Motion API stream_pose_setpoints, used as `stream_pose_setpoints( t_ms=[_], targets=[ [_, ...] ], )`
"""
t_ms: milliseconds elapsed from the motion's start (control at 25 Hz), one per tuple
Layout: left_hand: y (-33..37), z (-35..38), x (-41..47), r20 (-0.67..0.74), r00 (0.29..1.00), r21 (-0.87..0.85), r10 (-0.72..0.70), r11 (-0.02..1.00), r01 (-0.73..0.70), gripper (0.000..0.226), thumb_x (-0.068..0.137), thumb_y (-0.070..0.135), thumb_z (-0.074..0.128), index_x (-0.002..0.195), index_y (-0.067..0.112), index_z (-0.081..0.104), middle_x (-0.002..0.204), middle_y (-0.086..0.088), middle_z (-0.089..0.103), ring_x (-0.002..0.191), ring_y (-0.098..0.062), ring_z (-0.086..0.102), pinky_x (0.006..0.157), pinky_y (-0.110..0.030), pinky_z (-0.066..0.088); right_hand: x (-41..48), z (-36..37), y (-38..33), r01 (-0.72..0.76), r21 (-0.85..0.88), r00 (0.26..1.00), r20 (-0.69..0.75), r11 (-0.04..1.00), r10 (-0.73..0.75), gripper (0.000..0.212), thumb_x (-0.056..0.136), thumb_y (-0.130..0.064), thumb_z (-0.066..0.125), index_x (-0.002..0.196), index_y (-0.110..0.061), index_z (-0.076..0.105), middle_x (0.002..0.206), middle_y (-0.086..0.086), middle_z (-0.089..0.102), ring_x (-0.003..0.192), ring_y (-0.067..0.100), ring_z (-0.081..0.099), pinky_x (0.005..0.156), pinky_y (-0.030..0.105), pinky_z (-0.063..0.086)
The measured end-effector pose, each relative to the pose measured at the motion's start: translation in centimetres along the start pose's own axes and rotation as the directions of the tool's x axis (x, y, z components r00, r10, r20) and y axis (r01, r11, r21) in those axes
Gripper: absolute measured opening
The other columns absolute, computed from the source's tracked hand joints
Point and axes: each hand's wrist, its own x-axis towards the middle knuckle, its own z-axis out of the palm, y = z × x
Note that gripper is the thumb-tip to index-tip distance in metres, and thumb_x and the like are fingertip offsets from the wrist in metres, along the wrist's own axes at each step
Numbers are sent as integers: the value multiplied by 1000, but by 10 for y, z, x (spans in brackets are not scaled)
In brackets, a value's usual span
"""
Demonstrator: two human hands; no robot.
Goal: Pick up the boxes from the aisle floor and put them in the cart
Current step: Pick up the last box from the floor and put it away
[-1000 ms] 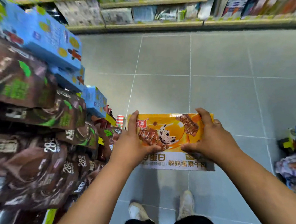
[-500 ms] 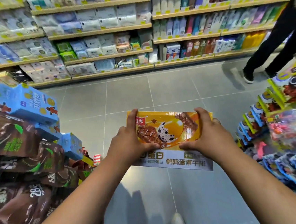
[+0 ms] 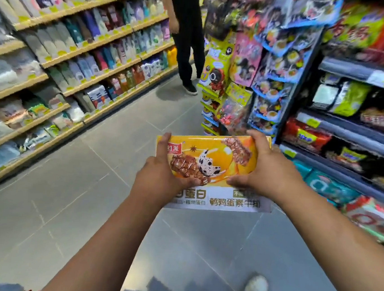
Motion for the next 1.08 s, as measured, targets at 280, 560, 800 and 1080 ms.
stream_pose_setpoints(
  t_ms=[280,560,800,1080],
  targets=[
    [149,82,-28,195,922,-62,335,942,-329,128,56,55,88,149,46,-1,131,-11,55,115,-32,58,88,-36,45,-91,-80,139,-312,111,925,-193,944,328,121,54,-57,86,145,-44,8,141,16,40,118,36,53,92,40,46],
    [311,185,-93,333,778,-109,532,842,-529,129,54,56,88,147,47,-1,129,-7,59,111,-29,61,89,-38,50,-184,-153,292,-505,227,783,-284,833,553,119,55,-56,87,145,-45,9,136,13,43,115,35,55,90,40,46],
    [445,274,-170,453,597,-147,662,716,-682,131,56,59,86,148,46,-6,131,-13,55,112,-31,58,89,-38,49,-280,-207,413,-619,330,618,-355,712,702,120,56,-56,86,146,-43,8,136,12,45,112,33,56,85,38,47],
    [595,382,-258,561,283,-206,778,462,-862,131,55,62,85,146,47,-8,130,-12,58,108,-33,61,85,-38,50,-382,-242,539,-663,565,323,-375,491,869,119,54,-52,89,145,-46,13,134,14,45,112,34,55,91,39,48]
  ],
)
